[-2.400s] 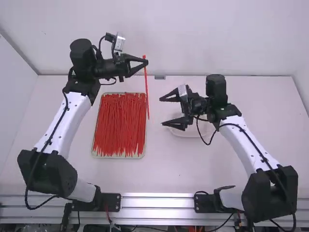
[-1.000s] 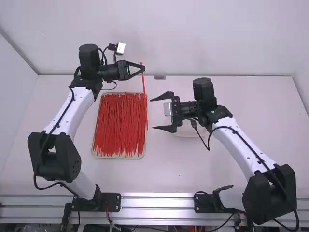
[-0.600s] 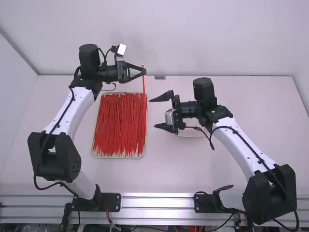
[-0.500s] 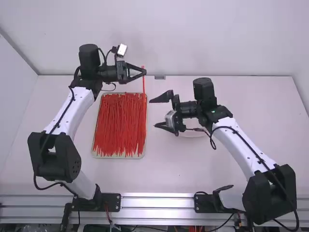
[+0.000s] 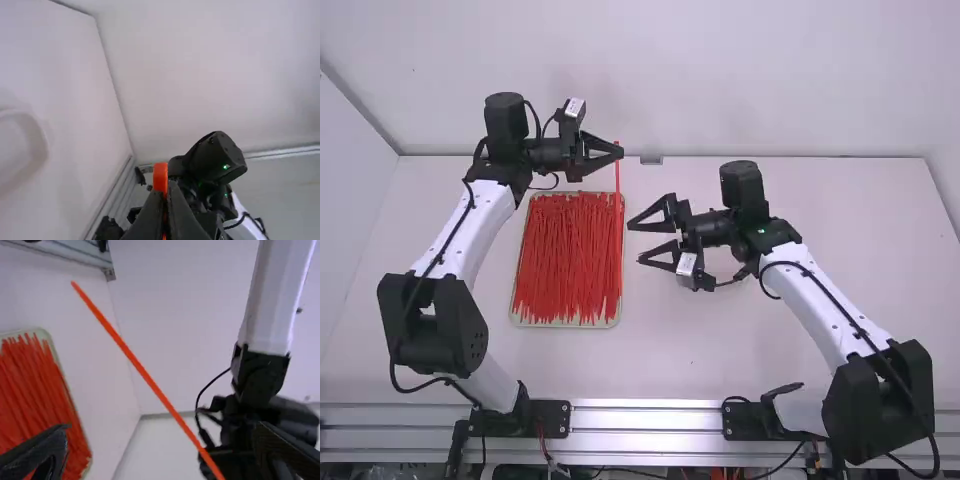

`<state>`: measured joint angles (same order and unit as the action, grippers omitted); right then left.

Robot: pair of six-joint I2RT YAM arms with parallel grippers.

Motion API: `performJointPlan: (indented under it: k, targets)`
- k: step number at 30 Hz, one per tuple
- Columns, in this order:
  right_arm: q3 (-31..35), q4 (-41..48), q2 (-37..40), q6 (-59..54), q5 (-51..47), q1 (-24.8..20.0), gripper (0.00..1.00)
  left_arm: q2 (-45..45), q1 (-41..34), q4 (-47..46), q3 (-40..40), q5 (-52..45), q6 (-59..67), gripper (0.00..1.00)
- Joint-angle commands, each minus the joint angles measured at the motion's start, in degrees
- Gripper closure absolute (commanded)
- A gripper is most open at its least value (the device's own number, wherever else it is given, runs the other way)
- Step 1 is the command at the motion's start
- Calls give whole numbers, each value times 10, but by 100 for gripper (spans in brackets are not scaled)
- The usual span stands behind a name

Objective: Fasten the cable tie

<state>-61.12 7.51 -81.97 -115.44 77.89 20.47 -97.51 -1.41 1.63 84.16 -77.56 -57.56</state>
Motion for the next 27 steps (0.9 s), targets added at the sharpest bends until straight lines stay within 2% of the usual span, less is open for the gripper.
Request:
performJointPlan:
  k: [1, 3, 9, 16, 20, 27]
  targets:
    - [-10, -11, -1, -46, 71, 1, 1, -3, -1, 4, 8, -6, -27, 98]
    - [-10, -16, -1, -47, 84, 3, 4, -3, -1, 3, 8, 5, -29, 98]
    - [-10, -56, -1, -46, 91, 21, 21, -3, -1, -15, 7, 35, -31, 98]
    - [-10, -71, -1, -44, 91, 32, 30, -3, -2, -14, 7, 35, -31, 98]
    - [-10, -71, -1, -46, 91, 32, 41, -3, -9, -15, 7, 42, -31, 98]
    - [-10, -71, -1, -45, 91, 30, 53, -3, -9, -14, 7, 52, -31, 98]
